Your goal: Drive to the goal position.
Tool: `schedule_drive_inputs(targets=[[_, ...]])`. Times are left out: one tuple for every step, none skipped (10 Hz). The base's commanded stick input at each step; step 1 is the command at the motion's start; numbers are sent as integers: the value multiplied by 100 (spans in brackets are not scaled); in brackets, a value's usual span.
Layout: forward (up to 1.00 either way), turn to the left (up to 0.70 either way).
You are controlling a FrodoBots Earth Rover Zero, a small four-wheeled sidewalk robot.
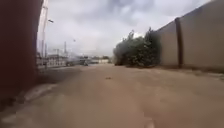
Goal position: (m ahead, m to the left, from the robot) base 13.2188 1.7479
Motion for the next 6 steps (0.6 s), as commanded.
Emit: schedule_drive_inputs(targets=[[100,8],[100,0],[100,0],[100,0],[100,0],[100,0]])
